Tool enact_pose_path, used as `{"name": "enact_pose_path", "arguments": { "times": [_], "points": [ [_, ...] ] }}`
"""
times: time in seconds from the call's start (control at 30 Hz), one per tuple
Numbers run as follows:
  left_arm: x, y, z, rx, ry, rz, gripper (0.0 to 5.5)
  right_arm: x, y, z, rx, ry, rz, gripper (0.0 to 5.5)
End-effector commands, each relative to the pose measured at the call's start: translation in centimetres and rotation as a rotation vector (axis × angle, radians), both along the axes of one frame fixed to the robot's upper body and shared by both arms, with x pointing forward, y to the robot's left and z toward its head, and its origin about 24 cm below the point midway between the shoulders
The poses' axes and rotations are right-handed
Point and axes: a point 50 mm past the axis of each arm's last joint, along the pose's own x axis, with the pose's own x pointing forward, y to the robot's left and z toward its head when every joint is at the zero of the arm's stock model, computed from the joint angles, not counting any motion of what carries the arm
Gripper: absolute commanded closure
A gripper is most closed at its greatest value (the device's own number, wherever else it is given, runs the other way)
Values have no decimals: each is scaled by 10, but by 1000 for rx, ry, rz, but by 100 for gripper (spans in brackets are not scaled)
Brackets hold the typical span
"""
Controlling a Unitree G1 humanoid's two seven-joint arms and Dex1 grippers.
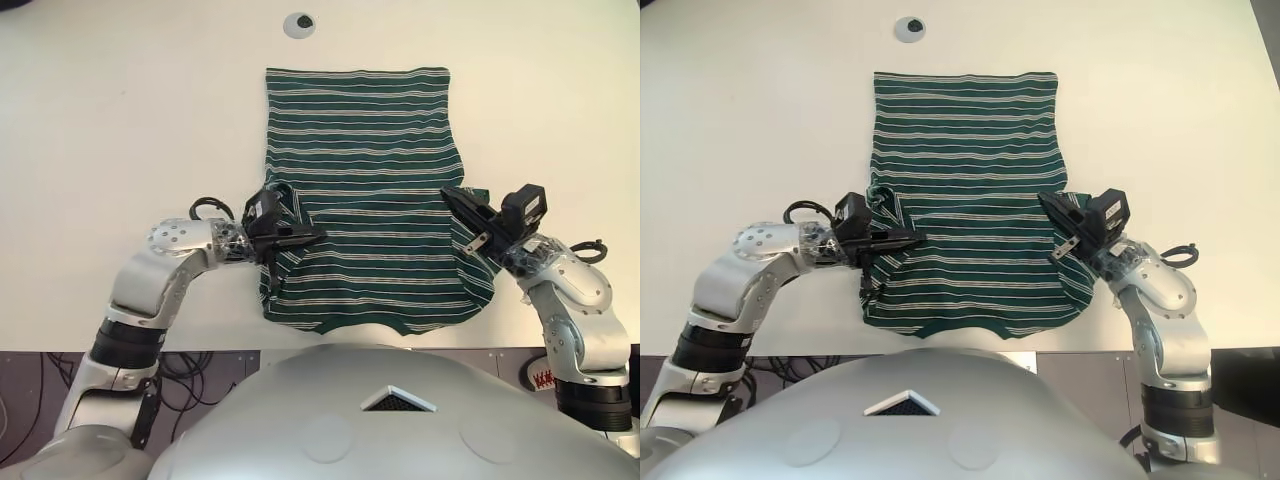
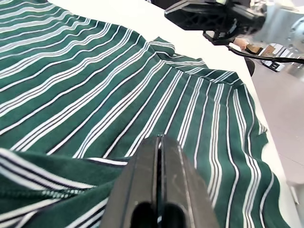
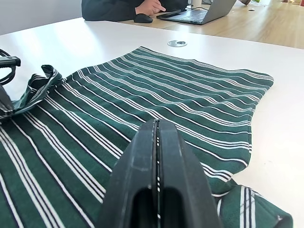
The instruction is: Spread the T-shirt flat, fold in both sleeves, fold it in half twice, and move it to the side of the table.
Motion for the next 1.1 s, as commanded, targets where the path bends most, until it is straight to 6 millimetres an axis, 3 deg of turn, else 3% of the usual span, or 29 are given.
{"name": "enact_pose_path", "arguments": {
  "times": [0.03, 0.13, 0.33, 0.4, 0.53, 0.63, 0.8, 1.1],
  "points": [
    [-5, -6, -11, 71, 8, -38, 546, -2, -1, -6, 11, 42, -24, 550],
    [-11, -6, -21, 136, 13, -66, 546, -3, -7, -9, 8, 77, -79, 550],
    [-24, -4, -30, 162, 15, -92, 470, -22, -36, -13, -32, 166, -263, 464],
    [-24, -6, -29, 133, 5, -77, 441, -37, -49, -13, -64, 207, -312, 432],
    [-25, -13, -10, -50, -68, -67, 438, -63, -77, -15, -139, 301, -392, 380],
    [-22, -13, 5, -172, -113, -30, 438, -76, -87, -24, -173, 375, -404, 380],
    [-16, -9, 13, -214, -148, 24, 438, -81, -81, -36, -113, 442, -349, 380],
    [0, 0, 23, -228, -190, 150, 438, -84, -78, -42, -128, 467, -305, 529]
  ]
}}
